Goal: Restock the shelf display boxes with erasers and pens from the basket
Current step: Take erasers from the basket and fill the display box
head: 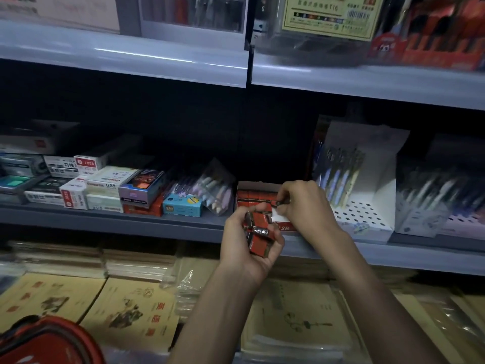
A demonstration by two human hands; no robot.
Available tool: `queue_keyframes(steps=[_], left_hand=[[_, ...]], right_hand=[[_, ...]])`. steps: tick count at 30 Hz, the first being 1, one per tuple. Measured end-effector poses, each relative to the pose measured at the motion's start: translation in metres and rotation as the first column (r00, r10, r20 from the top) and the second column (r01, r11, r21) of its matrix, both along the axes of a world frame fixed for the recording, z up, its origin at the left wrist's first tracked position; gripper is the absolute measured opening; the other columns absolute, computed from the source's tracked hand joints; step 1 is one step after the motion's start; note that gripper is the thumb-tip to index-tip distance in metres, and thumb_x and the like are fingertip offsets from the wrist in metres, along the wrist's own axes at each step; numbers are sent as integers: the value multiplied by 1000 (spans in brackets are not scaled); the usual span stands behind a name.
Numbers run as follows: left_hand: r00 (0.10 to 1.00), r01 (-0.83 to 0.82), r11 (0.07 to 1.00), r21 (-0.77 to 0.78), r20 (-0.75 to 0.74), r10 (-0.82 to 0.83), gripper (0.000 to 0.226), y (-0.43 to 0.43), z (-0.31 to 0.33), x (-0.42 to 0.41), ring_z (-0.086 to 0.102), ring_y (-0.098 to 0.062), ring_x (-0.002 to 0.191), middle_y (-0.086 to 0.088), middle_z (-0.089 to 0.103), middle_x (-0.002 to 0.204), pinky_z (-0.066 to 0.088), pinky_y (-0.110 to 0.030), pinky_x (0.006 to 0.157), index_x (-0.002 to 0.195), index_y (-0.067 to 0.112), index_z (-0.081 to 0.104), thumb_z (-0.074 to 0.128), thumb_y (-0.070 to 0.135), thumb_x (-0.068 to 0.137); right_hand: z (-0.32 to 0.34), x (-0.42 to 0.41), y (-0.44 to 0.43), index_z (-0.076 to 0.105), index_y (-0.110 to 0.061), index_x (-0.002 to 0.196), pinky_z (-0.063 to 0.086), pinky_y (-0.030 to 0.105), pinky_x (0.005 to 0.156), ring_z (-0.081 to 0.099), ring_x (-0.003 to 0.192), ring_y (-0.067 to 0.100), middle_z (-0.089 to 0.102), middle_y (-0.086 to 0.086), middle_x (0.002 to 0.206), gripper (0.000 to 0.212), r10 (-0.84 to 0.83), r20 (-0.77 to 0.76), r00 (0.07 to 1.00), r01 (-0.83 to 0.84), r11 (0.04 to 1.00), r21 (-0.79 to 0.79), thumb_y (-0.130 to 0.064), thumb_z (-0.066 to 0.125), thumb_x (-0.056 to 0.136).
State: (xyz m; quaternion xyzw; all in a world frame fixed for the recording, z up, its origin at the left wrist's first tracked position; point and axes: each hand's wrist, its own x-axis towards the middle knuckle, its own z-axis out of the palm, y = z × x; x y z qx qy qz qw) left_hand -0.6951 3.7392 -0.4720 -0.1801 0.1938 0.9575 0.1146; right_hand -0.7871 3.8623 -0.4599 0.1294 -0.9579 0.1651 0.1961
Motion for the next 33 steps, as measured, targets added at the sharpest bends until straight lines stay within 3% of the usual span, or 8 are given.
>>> queue_keyframes(steps=[8, 15, 18, 22, 26, 29, 33], left_hand=[[999, -9, 999, -36, 37, 11, 15, 0, -2, 0, 57, -16, 57, -10, 66, 74, 54, -26, 60, 95, 10, 74, 65, 22, 92], [1000, 4, 998, -65, 12, -4, 13, -4, -2, 4, 56, -15, 58, -8, 66, 73, 52, -24, 59, 93, 11, 74, 66, 21, 91], [999, 20, 997, -75, -27, -22, 13, -7, -2, 5, 55, -15, 60, -7, 64, 75, 52, -24, 57, 94, 12, 74, 67, 21, 89], [997, 23, 994, -107, -66, -30, 17, -7, 1, 5, 54, -15, 58, -8, 61, 75, 50, -23, 48, 93, 10, 73, 65, 25, 90], [992, -37, 988, -151, -124, 18, 24, -4, 2, 7, 52, -13, 59, -6, 61, 74, 44, -20, 45, 93, 11, 67, 54, 30, 99], [989, -62, 980, -187, -142, 35, 26, -5, 0, 9, 55, -11, 57, -4, 64, 70, 44, -20, 44, 98, 9, 68, 53, 30, 101], [989, -71, 963, -259, -147, 33, 24, -8, -2, 6, 56, -11, 55, -4, 61, 69, 39, -19, 40, 108, 8, 66, 53, 27, 100]], right_hand=[[0, 3, 4, 81, -20, 96, 55, 31, 80, 68, 93, 18, 75, 0, 96, 14, 62, 84, 995, -63, 998, 8, -11, 79, 86], [-4, 4, 5, 80, -25, 100, 57, 36, 84, 68, 97, 18, 75, -4, 100, 15, 52, 61, 997, -54, 998, 45, -16, 76, 89], [-1, 8, 3, 78, -26, 108, 56, 32, 84, 68, 97, 10, 76, -9, 102, 18, 103, 67, 992, -98, 992, -76, -23, 76, 91], [26, 30, -2, 80, -32, 90, 53, 20, 75, 68, 84, -2, 75, -17, 85, 8, 268, 140, 953, -188, 888, -419, -29, 73, 92], [46, 54, -2, 80, -40, 95, 53, 19, 79, 65, 94, 2, 66, -14, 102, 24, 417, 325, 849, -293, 883, -367, -19, 72, 89], [48, 59, -2, 79, -42, 103, 51, 24, 88, 60, 101, 5, 58, -9, 112, 22, 423, 322, 847, -325, 892, -315, -27, 80, 86], [50, 61, -3, 82, -29, 103, 54, 19, 83, 65, 98, 3, 65, -9, 111, 24, 523, 300, 798, -380, 822, -425, -24, 87, 80]])
